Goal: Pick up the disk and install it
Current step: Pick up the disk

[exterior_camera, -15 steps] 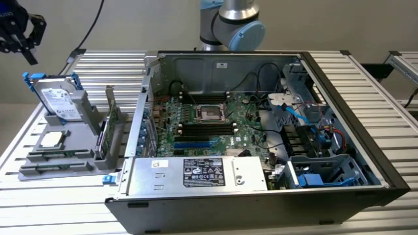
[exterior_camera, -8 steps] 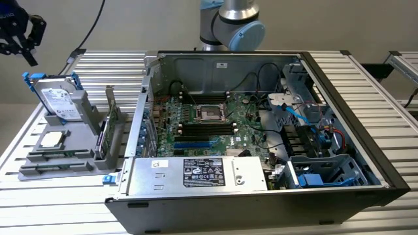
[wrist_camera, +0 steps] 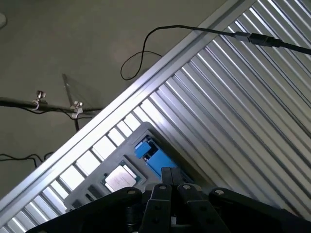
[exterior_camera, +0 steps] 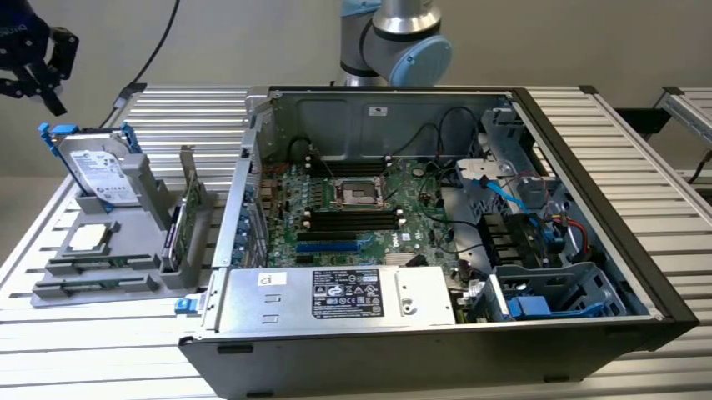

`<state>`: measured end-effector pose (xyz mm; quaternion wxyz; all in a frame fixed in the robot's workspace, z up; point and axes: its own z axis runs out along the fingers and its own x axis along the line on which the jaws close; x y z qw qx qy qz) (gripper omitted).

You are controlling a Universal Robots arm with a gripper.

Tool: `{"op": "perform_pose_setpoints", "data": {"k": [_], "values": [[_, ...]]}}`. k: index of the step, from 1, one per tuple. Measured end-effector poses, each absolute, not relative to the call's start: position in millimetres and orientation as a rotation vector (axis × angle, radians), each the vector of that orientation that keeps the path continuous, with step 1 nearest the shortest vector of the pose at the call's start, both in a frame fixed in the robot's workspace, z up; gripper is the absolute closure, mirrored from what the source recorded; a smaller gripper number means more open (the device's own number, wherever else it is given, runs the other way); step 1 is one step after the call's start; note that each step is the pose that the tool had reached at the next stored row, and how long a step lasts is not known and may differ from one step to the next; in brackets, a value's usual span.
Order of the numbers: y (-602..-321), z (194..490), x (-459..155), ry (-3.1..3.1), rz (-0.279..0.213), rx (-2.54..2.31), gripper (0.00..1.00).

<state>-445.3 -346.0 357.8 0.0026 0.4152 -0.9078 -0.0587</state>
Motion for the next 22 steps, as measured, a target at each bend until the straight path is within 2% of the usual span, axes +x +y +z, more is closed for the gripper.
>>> {"op": "perform_pose_setpoints", "data": {"k": [14,22], "values": [[-346.0,355.5,-445.3,-2.656,-0.171,1.652,0.89],[-345.9,354.6,-445.3,-2.547,-0.143,1.847,0.89]]}}
